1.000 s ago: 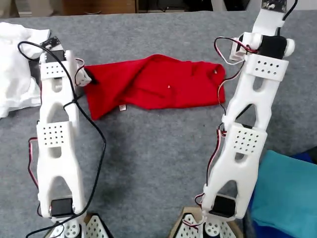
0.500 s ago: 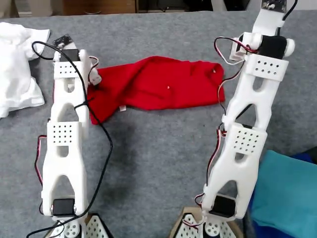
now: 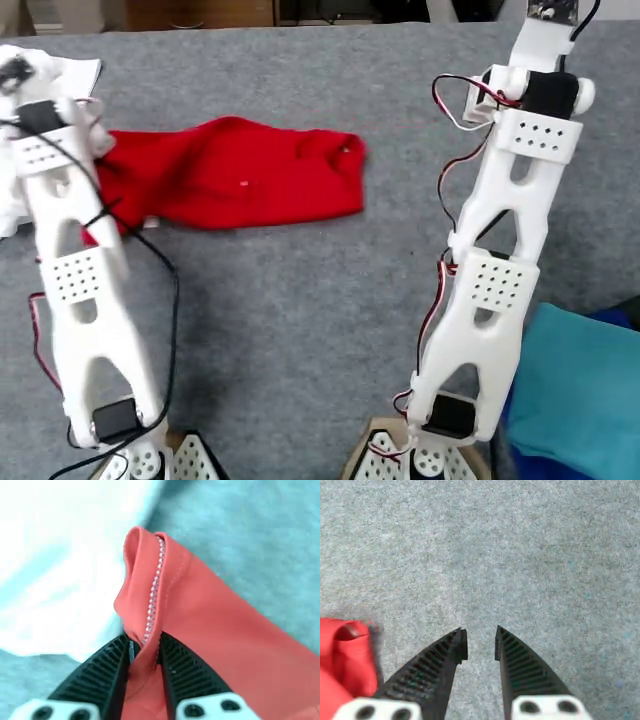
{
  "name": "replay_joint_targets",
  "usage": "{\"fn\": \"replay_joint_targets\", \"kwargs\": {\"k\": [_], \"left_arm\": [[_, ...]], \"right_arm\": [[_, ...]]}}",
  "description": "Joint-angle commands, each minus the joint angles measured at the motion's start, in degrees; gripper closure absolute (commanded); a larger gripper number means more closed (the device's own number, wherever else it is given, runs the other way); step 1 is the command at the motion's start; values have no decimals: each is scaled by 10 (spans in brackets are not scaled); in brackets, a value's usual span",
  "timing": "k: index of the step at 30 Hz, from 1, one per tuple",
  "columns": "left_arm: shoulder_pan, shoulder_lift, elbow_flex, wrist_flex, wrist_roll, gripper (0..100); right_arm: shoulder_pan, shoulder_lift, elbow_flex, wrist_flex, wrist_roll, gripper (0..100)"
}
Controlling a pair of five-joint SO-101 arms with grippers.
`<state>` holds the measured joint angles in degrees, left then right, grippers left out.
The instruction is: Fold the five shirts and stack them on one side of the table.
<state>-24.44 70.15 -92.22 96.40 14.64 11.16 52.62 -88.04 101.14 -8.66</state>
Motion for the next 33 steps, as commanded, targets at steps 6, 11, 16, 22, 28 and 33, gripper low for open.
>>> {"fn": "replay_joint_targets", "kwargs": {"k": [6, 11, 16, 22, 28, 33], "left_arm": [[29, -121, -33, 38, -18, 981], [139, -171, -27, 43, -17, 981], [255, -174, -26, 43, -16, 981], [358, -159, 5, 28, -15, 980], [416, -125, 52, -30, -7, 980], [438, -108, 70, -75, 33, 978]], "right_arm": [[10, -27, -29, 9, 6, 882], [11, -27, -29, 9, 6, 882], [21, -23, -29, 9, 6, 882], [33, 23, -30, 10, 6, 882], [34, 79, -35, 6, 7, 882], [36, 106, -35, -27, 8, 882]]}}
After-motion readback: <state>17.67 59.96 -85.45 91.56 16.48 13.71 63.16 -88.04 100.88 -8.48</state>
